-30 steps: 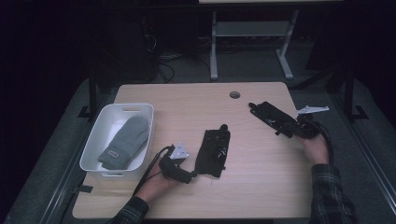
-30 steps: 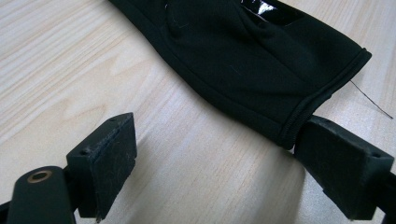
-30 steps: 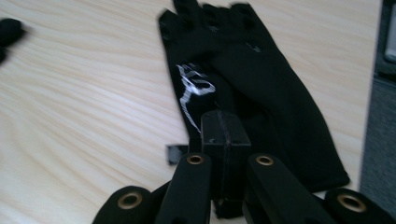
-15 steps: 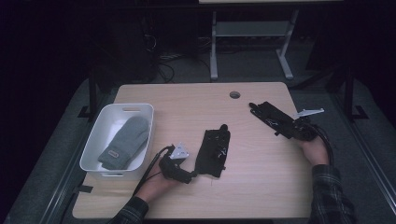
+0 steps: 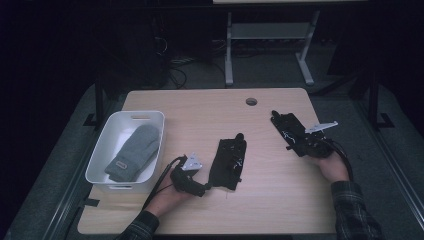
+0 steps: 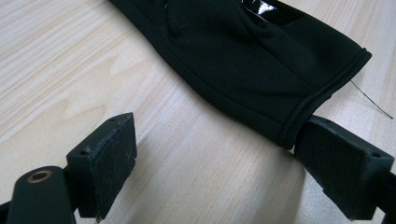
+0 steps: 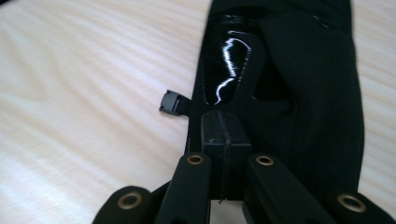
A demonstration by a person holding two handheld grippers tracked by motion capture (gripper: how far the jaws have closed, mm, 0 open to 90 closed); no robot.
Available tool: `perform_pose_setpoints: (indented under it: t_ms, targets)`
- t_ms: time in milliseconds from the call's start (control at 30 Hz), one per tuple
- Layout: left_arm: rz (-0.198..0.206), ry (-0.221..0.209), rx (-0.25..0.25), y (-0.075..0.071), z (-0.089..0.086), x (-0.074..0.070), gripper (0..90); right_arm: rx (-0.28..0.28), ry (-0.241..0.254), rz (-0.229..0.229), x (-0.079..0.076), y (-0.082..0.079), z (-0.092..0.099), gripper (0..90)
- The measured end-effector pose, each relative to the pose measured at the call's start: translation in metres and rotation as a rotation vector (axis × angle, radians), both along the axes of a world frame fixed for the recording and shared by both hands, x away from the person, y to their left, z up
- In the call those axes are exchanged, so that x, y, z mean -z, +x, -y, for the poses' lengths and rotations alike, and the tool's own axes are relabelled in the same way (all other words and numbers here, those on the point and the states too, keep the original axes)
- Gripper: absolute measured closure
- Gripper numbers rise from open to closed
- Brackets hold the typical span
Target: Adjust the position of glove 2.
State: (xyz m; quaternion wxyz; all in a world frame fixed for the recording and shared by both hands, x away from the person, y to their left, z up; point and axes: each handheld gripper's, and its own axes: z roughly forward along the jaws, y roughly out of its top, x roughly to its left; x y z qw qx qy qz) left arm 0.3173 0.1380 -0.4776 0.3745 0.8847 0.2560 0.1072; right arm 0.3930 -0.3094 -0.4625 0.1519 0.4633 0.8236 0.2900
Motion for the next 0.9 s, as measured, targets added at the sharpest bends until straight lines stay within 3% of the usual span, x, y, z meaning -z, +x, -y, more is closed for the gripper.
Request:
perform_pose_setpoints:
  t_ms: [167,400,667,900]
  targets:
    - [0.0,0.0,0.0,0.0,0.0,0.0,12.1,-0.051,-0.013,-0.007,-0.001,-0.007,-0.01,90.0]
    - [0.0,0.002,0.001,0.0,0.0,0.0,12.1,-0.119,0.011,-0.027,-0.002,-0.019,-0.024,90.0]
    - [0.003,-0.005,-0.001,0.0,0.0,0.0,12.1,-0.203,-0.008,-0.035,-0.004,-0.033,-0.044,90.0]
    - [0.004,-0.005,0.0,0.0,0.0,0.001,12.1,-0.287,-0.01,-0.05,-0.005,-0.053,-0.062,90.0]
